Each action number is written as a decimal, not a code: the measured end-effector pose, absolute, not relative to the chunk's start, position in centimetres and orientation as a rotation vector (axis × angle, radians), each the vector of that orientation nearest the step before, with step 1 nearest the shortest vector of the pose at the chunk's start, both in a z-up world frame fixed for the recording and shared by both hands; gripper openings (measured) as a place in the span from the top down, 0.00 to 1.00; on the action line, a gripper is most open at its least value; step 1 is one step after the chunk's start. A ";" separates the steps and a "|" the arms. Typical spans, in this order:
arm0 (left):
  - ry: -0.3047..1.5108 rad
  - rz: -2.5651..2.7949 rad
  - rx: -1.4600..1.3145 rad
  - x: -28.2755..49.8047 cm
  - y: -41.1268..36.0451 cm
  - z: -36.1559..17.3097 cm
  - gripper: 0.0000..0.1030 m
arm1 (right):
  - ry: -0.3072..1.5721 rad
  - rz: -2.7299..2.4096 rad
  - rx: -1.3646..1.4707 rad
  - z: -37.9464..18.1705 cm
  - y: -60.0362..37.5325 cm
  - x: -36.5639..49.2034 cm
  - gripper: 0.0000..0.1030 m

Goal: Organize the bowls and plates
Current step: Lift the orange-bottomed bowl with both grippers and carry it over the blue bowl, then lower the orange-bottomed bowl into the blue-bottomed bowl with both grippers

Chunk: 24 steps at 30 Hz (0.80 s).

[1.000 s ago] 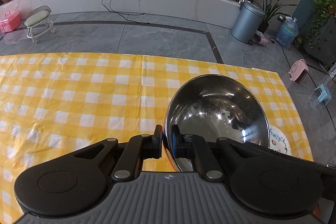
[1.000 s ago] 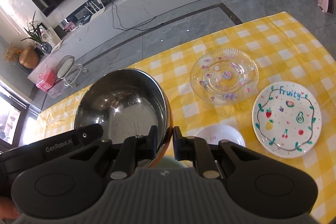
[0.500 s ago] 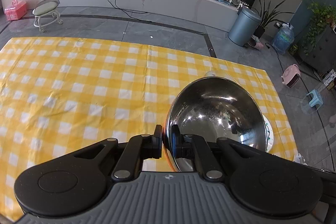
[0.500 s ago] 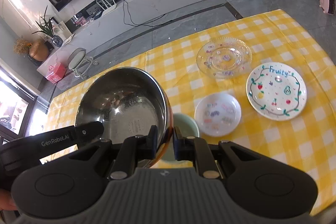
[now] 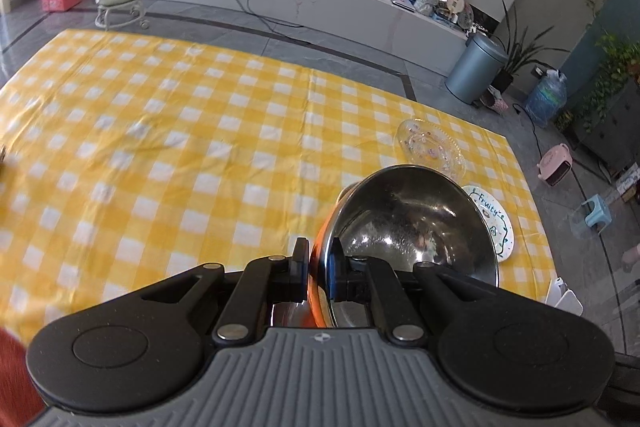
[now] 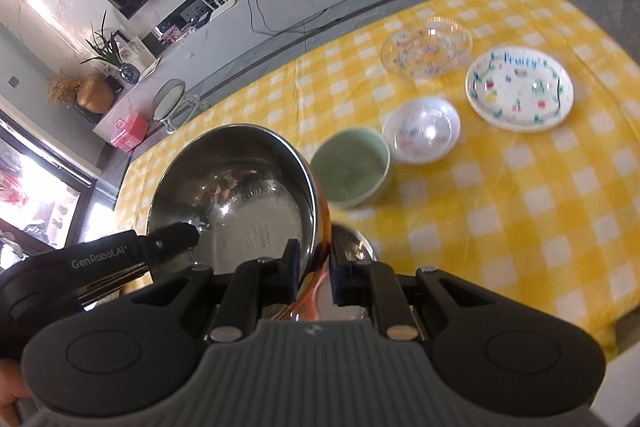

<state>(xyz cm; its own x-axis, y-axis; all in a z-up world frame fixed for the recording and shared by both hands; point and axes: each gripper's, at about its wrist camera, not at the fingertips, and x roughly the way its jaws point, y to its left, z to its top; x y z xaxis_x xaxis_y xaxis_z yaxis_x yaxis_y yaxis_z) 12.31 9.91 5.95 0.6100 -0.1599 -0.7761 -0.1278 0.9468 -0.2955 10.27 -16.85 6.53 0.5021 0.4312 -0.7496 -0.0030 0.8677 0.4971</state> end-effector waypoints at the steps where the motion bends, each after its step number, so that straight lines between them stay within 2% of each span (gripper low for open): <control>1: 0.921 -0.017 -0.350 11.9 10.1 5.7 0.91 | 1.022 0.275 0.480 6.4 -16.9 9.8 0.87; 10: 0.956 -0.001 -0.432 9.4 10.8 3.1 0.91 | 1.027 0.252 0.497 5.2 -17.1 7.3 0.87; 24: 1.050 0.008 -0.463 9.8 10.6 -0.3 0.91 | 1.061 0.211 0.453 2.7 -16.7 8.2 0.87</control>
<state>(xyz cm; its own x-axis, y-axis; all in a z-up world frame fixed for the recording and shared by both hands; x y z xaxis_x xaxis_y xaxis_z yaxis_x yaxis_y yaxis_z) 9.77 10.57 -0.34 0.5066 -0.2113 -0.8359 -0.2238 0.9040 -0.3642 8.15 -16.70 2.74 0.4794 0.3794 -0.7913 0.0480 0.8890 0.4553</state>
